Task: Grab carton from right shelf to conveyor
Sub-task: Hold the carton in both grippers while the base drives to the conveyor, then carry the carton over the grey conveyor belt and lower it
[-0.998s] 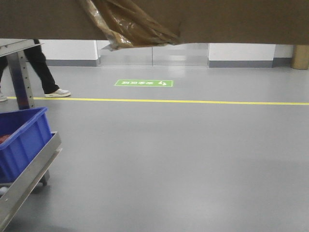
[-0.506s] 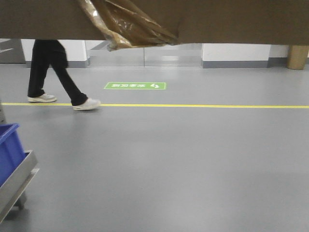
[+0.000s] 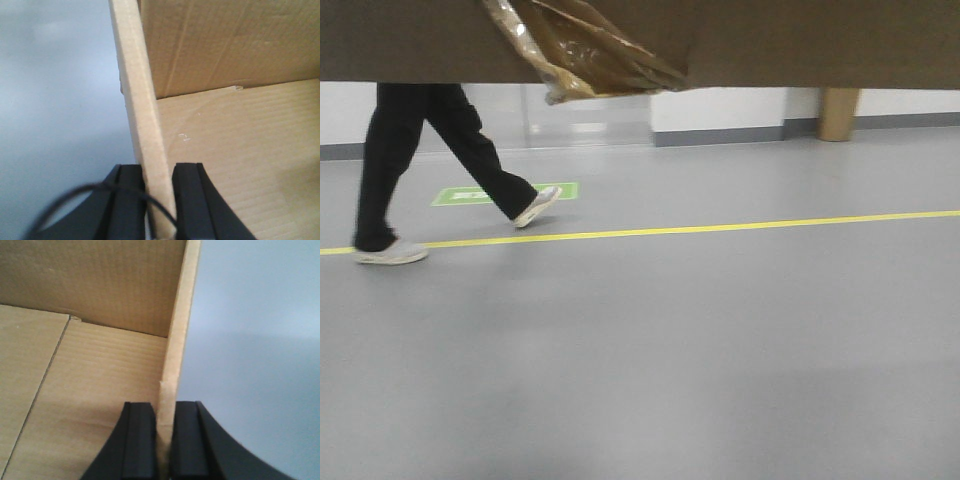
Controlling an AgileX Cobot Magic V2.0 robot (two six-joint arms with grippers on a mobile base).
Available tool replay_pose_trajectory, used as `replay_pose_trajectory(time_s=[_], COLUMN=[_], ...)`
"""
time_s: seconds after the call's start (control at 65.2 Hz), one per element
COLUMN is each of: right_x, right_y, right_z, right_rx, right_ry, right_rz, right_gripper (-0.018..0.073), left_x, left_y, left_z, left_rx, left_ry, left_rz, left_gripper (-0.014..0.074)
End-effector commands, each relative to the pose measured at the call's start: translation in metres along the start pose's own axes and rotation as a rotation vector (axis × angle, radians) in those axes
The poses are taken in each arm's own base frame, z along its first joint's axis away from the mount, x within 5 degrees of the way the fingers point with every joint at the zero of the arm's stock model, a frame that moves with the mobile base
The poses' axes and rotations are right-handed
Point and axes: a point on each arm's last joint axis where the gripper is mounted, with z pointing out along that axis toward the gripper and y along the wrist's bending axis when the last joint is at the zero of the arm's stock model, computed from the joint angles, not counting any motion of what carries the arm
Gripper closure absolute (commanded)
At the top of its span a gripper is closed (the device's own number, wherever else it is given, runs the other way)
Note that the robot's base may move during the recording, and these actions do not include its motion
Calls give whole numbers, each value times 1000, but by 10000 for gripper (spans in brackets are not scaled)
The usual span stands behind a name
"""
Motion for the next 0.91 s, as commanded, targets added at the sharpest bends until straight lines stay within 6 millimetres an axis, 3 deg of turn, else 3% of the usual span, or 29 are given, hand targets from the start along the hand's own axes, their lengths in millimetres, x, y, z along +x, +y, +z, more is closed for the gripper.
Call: replay_pose_trajectory(time_s=[0.0, 0.399, 0.89], right_x=[-8, -23, -24], right_y=[-2, 0, 0], right_z=[-4, -7, -7], right_rx=[16, -5, -6], right_ry=[-98, -266, -272], right_rz=[-27, -29, -29], right_gripper=[629, 629, 629], left_x=[-4, -5, -8], left_y=[-2, -2, 9], left_z=[-8, -8, -9], left_rx=[32, 23, -92], left_ry=[-58, -61, -100], left_rz=[4, 8, 50], left_gripper=[613, 613, 613])
